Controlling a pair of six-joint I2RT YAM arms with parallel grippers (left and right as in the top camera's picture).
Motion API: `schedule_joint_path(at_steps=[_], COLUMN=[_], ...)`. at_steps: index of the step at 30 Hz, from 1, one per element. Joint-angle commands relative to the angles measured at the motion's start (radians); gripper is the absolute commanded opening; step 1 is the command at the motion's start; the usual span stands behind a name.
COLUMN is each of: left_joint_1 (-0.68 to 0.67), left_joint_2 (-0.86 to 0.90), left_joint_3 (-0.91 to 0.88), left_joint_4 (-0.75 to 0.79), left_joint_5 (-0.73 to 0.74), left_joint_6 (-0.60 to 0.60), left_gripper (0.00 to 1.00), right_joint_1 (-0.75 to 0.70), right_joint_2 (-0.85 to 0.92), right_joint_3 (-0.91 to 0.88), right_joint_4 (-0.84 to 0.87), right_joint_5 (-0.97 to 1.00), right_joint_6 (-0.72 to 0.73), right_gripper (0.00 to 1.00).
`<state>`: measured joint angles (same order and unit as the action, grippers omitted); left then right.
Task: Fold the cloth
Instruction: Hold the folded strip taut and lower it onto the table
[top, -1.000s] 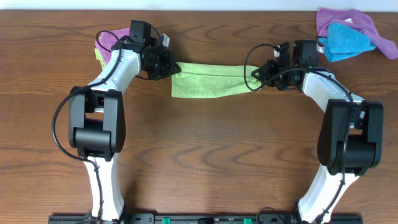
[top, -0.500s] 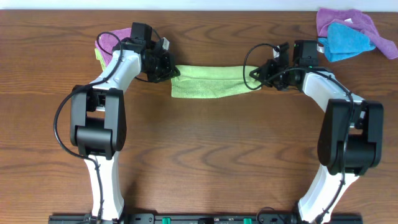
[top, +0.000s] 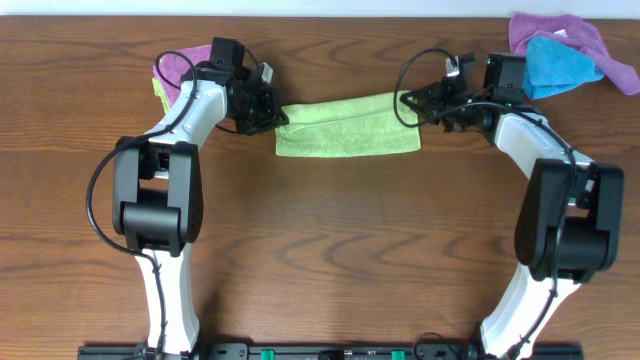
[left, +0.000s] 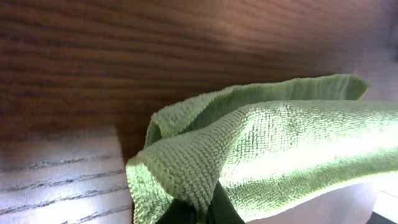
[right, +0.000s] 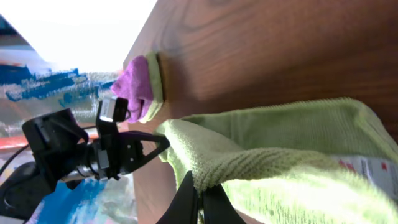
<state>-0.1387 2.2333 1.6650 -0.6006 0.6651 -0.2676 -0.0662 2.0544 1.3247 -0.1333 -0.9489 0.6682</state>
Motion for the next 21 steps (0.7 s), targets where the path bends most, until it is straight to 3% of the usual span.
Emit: schedule_joint_path(at_steps=[1,6,12,21], left_joint_1=[0.005,0.005,0.005,0.005], left_joint_2=[0.020,0.020,0.020,0.020], left_joint_3=[0.013,0.013,0.013,0.011], left_joint_4=[-0.013,-0.014,-0.017,-0.016], left_joint_5=[-0.018,-0.023,-0.041,-0.072], left_joint_6=[0.026,0.029,0.029,0.029], left_gripper=[0.06,0.06,0.06,0.06], right_joint_1=[-0.005,-0.009,-0.005,-0.009], right_joint_2=[-0.014,-0.014,-0.012,-0.012], right_joint_3=[0.003,0.003,0.003,0.003], right_joint_4=[-0.014,-0.078,-0.295,-0.335], right_joint_5=[0.002,0.045,0.202,0.308], right_joint_6=[0.008,-0.044,-0.166,-0.200], right_gripper=[0.01,0.01,0.01,0.01])
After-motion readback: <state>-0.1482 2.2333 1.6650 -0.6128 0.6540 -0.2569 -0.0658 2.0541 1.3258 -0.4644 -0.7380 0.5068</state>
